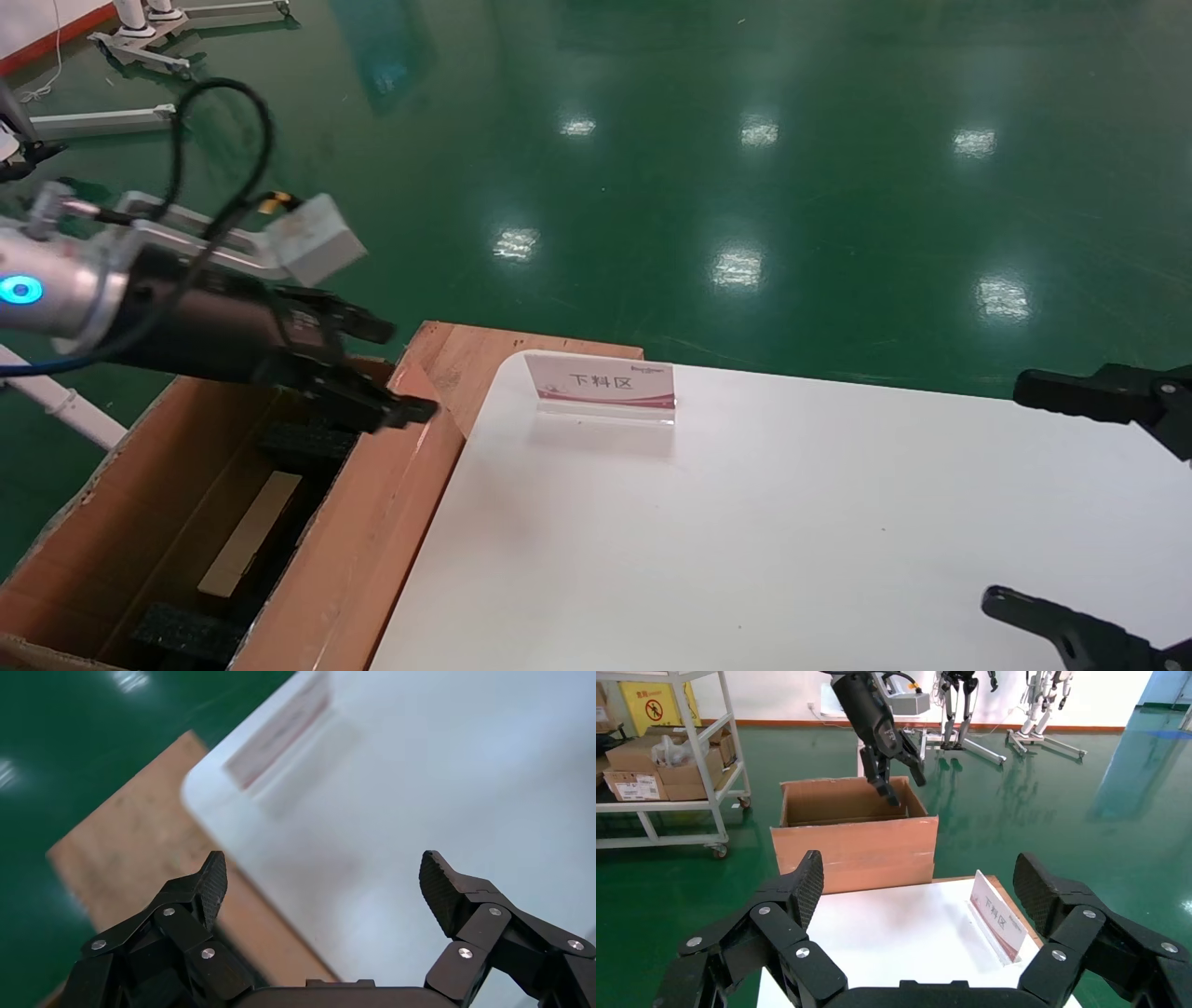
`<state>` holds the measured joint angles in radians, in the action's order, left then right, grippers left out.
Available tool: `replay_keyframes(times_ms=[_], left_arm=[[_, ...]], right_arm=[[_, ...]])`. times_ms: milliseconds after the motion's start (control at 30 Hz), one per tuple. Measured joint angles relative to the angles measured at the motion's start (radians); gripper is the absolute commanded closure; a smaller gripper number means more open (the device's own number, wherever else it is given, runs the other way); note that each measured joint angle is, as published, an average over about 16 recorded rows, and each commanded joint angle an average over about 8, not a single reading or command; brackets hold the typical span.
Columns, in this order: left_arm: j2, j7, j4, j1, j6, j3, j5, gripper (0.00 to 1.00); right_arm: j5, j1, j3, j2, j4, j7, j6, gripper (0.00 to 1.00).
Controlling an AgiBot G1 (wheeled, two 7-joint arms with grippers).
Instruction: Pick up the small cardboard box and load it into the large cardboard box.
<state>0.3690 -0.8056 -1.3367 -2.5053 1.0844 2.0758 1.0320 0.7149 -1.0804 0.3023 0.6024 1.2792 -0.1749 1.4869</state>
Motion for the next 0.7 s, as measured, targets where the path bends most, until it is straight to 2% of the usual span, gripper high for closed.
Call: replay_keyframes(times_ms=[700], left_arm=[[0.107, 0.272, 0.023, 0.63, 0.181, -0.79, -0.133, 0.0]], right_arm=[[-0.001, 0.0, 0.001, 0.0, 0.0, 0.001, 0.0, 0.0]])
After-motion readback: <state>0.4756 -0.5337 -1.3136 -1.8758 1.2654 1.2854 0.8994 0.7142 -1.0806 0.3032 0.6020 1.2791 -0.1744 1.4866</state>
